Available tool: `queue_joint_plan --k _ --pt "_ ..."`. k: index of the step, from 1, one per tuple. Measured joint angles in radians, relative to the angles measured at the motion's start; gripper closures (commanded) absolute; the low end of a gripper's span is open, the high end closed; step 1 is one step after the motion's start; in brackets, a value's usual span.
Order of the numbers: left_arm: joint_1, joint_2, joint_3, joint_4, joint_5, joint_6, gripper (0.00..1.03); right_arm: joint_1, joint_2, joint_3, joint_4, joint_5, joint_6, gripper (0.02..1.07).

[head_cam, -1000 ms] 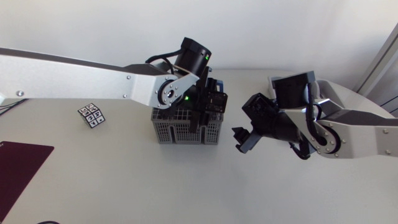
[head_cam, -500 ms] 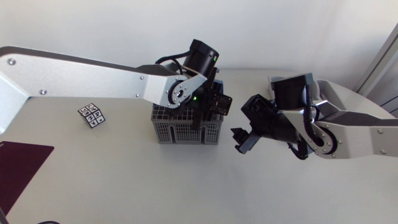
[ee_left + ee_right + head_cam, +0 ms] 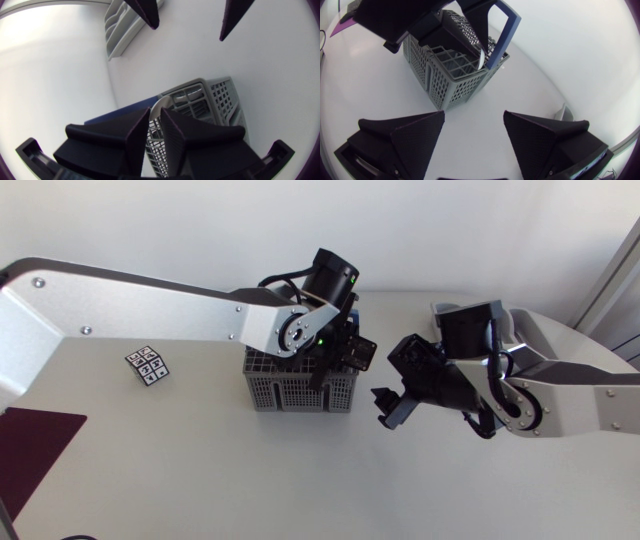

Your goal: Transfer all utensils from the basket to the drawer tray.

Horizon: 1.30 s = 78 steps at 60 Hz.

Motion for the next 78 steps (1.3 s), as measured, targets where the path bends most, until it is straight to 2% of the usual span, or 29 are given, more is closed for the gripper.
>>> queue_joint_plan --k 4,9,35,78 --pt "0.000 0.004 0.005 0.000 0.000 0.004 0.94 0.000 0.000 0.000 0.000 0.000 0.000 0.22" --pt "0.000 0.005 0.007 0.000 -0.003 0.007 1.00 0.000 0.000 0.000 0.000 0.000 0.000 0.22" --pt "0.000 0.003 0.011 -0.009 -0.004 0.023 1.00 0.000 0.000 -0.012 0.003 0.000 0.000 0.22" --pt "-0.021 -0.091 0.011 -0.090 -0.023 0.023 1.00 0.000 -0.002 -0.025 0.004 0.000 0.000 0.22"
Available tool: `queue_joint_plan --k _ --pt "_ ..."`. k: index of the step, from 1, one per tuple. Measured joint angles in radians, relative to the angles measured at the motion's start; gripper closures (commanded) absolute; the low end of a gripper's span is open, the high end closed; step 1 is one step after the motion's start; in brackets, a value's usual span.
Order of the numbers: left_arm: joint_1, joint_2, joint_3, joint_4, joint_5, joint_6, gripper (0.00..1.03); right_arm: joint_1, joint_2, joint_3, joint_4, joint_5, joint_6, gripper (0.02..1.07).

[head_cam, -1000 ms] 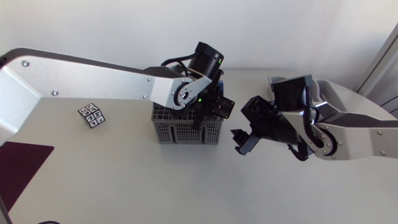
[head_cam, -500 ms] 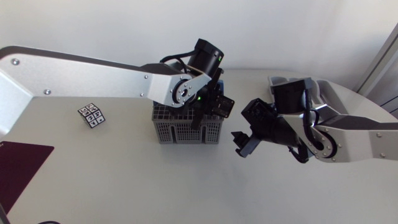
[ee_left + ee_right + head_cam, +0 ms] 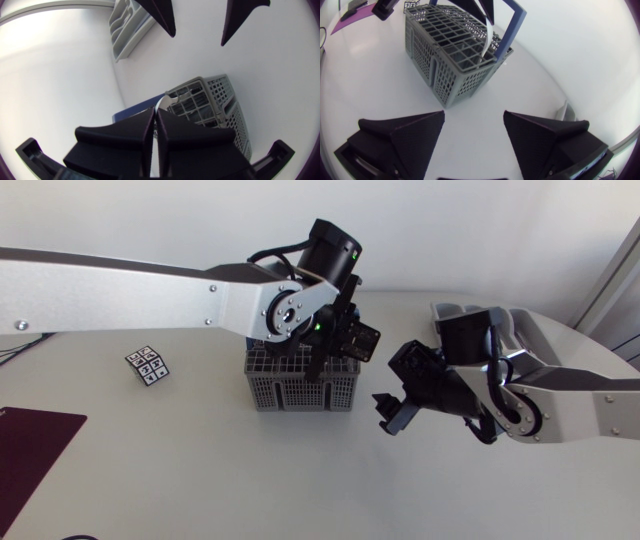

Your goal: Transfer all utensils from the basket to the drawer tray.

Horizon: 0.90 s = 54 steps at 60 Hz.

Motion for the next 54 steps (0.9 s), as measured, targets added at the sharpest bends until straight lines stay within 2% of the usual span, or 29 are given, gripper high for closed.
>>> queue_joint_plan --k 24,54 --pt "-0.008 -0.002 0.147 -0.212 0.000 -0.026 1.00 0.001 -0.018 -0.020 -0.001 0.000 -0.004 0.22" --pt "-0.001 0.178 0.507 -0.561 0.010 -0.114 1.00 0.001 -0.022 -0.026 -0.001 0.000 -0.022 0.22"
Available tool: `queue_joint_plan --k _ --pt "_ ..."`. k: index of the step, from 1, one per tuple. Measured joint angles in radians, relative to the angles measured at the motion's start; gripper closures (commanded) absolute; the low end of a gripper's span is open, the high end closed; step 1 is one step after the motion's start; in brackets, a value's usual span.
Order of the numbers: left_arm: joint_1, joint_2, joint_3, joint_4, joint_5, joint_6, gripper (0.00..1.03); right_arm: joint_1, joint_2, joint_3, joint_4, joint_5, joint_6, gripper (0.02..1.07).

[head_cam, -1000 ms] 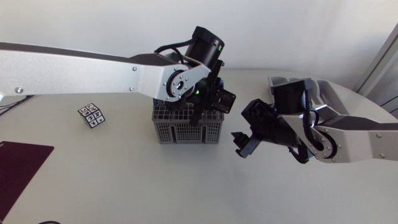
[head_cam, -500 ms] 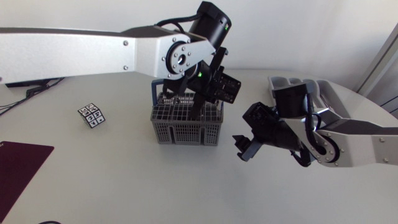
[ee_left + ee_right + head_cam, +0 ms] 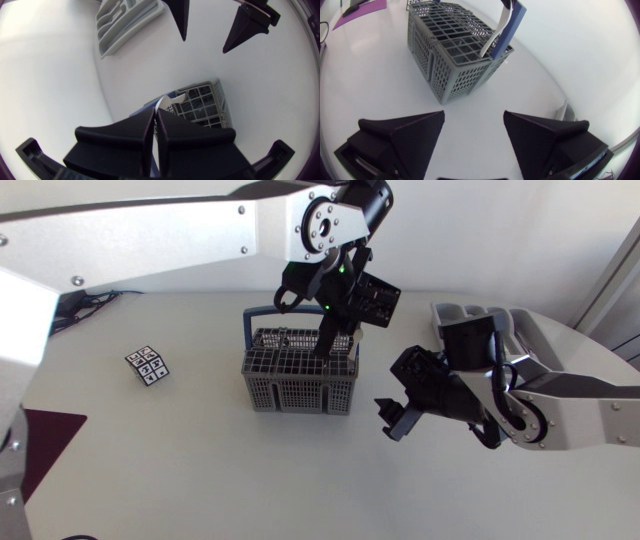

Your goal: Transfer all utensils from the basket to the drawer tray.

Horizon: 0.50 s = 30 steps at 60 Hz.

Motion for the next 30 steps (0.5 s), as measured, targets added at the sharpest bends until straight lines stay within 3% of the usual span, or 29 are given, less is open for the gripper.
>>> queue_joint_plan --k 10,30 --pt "0.008 0.063 0.121 -0.102 0.021 -0.029 1.00 0.000 0.000 0.000 0.000 0.000 0.000 0.22" --pt "0.010 0.065 0.146 -0.124 0.029 -0.052 1.00 0.000 0.000 -0.001 0.000 0.000 -0.001 0.22"
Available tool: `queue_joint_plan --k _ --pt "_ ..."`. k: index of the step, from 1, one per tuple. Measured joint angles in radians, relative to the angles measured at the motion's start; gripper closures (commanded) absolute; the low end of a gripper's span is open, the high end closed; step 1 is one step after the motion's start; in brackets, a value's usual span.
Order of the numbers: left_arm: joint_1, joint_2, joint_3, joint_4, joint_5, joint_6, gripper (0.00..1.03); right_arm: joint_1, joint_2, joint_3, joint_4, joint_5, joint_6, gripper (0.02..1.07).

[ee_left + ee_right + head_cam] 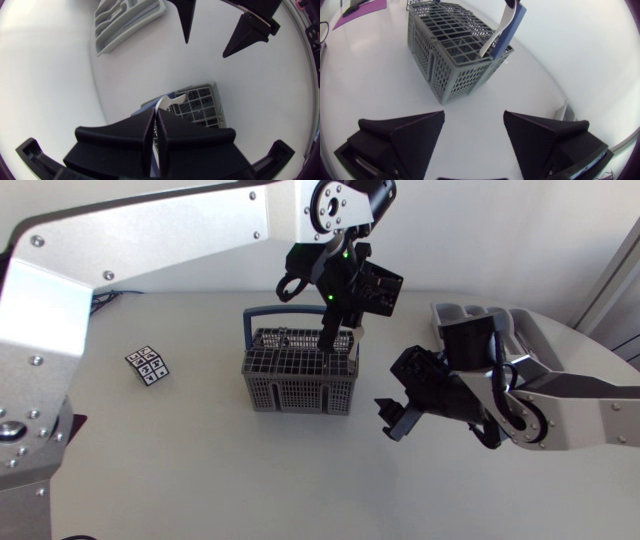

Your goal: Transfer all utensils from the basket to the drawer tray.

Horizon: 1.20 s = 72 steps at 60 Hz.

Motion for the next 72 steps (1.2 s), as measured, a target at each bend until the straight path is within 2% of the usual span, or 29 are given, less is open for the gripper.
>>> queue_joint_plan --k 32,51,60,72 --pt "0.000 -0.026 0.028 -0.011 0.008 -0.027 1.00 0.009 -0.011 -0.011 -0.003 0.000 0.000 0.22" --pt "-0.001 -0.133 -0.014 -0.014 0.014 -0.056 1.00 0.020 -0.024 -0.013 -0.007 0.001 0.000 0.22" --pt "-0.015 -0.179 -0.057 -0.014 0.010 -0.108 1.00 0.022 -0.047 -0.020 -0.022 0.005 0.000 0.22" --pt "-0.048 -0.214 -0.101 -0.015 -0.002 -0.275 1.00 0.026 -0.117 -0.037 -0.029 0.019 0.001 0.22"
